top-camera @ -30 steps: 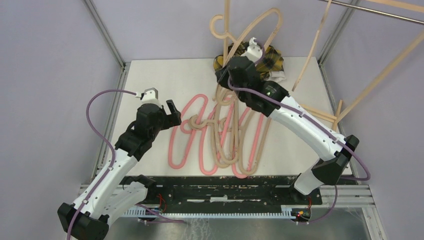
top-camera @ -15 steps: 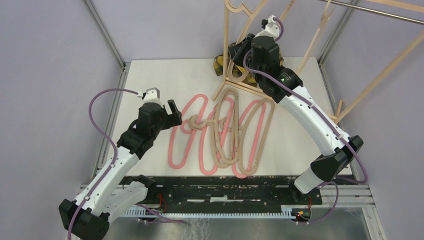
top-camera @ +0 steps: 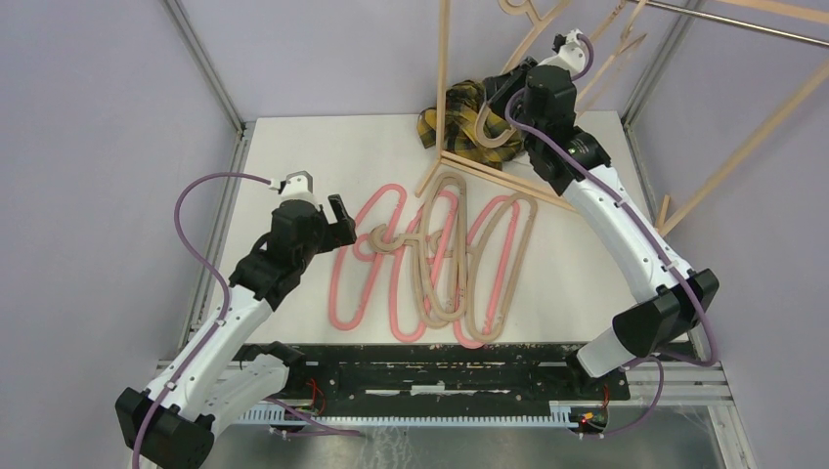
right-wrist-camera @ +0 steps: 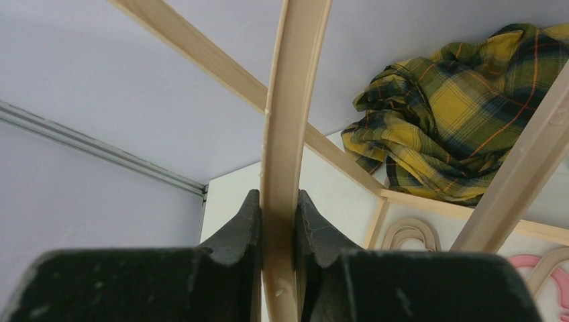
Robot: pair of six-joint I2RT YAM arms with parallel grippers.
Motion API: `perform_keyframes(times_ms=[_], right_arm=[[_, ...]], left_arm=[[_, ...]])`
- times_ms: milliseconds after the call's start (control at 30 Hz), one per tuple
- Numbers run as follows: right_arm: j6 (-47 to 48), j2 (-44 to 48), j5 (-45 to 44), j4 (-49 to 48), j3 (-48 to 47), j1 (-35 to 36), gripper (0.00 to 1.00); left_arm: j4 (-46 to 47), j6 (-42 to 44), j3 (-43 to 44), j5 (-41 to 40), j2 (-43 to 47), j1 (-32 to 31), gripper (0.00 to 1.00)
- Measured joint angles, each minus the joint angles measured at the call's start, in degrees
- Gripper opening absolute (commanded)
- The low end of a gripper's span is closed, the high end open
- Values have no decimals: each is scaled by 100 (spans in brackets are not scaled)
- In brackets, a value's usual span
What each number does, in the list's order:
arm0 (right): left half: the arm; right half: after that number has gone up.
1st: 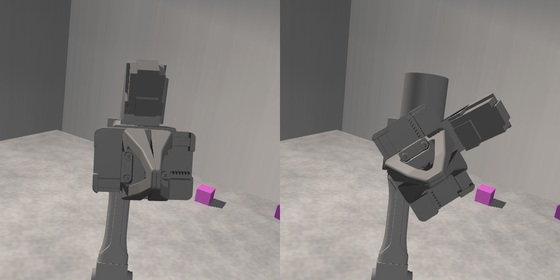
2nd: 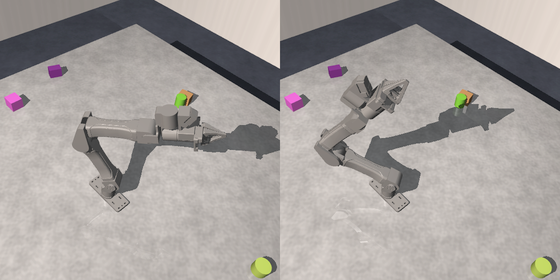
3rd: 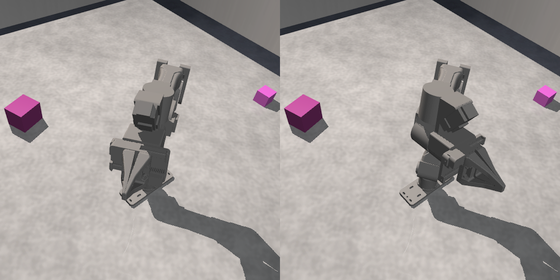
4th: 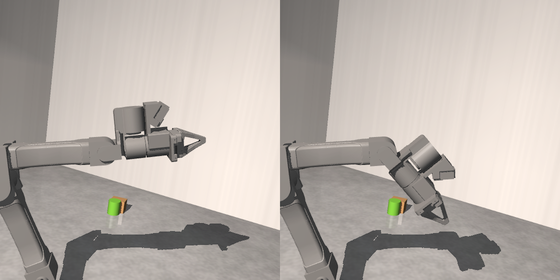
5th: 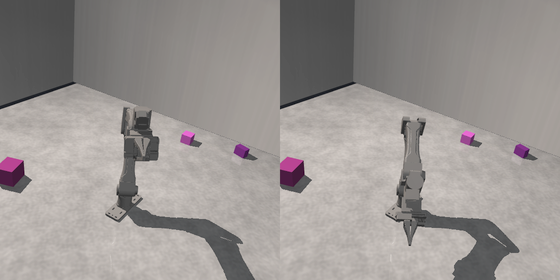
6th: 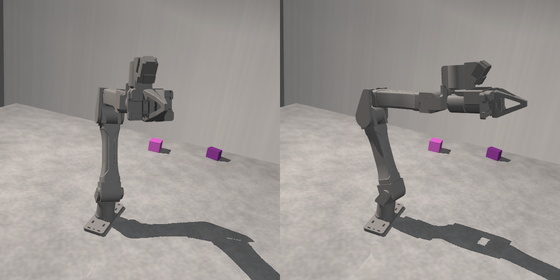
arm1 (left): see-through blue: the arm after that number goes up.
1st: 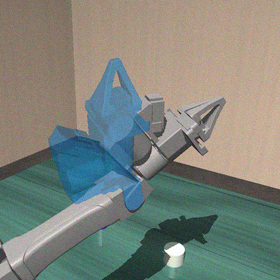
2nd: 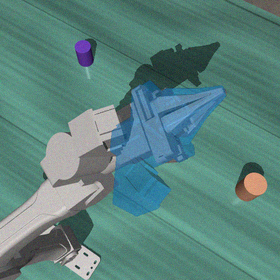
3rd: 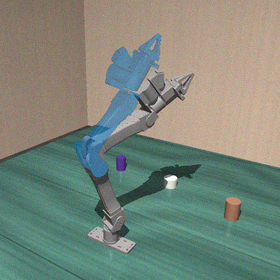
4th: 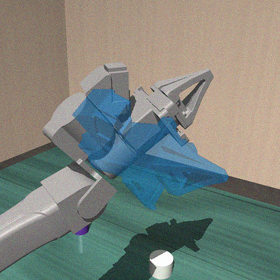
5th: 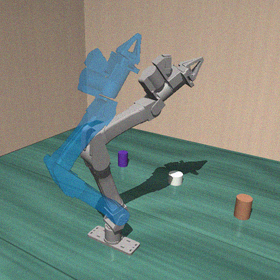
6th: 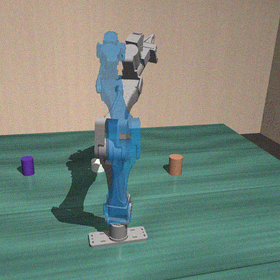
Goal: Organize the hangers
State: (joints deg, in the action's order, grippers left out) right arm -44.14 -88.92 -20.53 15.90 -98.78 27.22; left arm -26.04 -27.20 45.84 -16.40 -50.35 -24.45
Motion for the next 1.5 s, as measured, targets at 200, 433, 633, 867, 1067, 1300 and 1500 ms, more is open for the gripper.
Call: perform_keyframes(times_ms=[200,433,633,867,1067,1300,1500], right_arm=[[-210,232,116,-361,459,-310,1],[-527,564,188,-527,776,-691,1],[-758,584,232,-452,787,-883,1],[-1110,831,55,-291,1019,-977,1],[-1373,1471,-249,-153,1506,-1172,1],[-1526,1906,-577,225,1652,-1355,1],[-1574,2149,-643,481,1729,-1589,2]], left_arm=[[0,0,0,0,-20,0,99],[2,0,0,0,-72,0,99],[7,0,-2,0,-103,0,99],[50,0,-46,0,-140,0,99],[94,0,-125,2,-149,0,99],[133,0,-188,7,-168,0,99],[133,0,-203,9,-168,0,99]])
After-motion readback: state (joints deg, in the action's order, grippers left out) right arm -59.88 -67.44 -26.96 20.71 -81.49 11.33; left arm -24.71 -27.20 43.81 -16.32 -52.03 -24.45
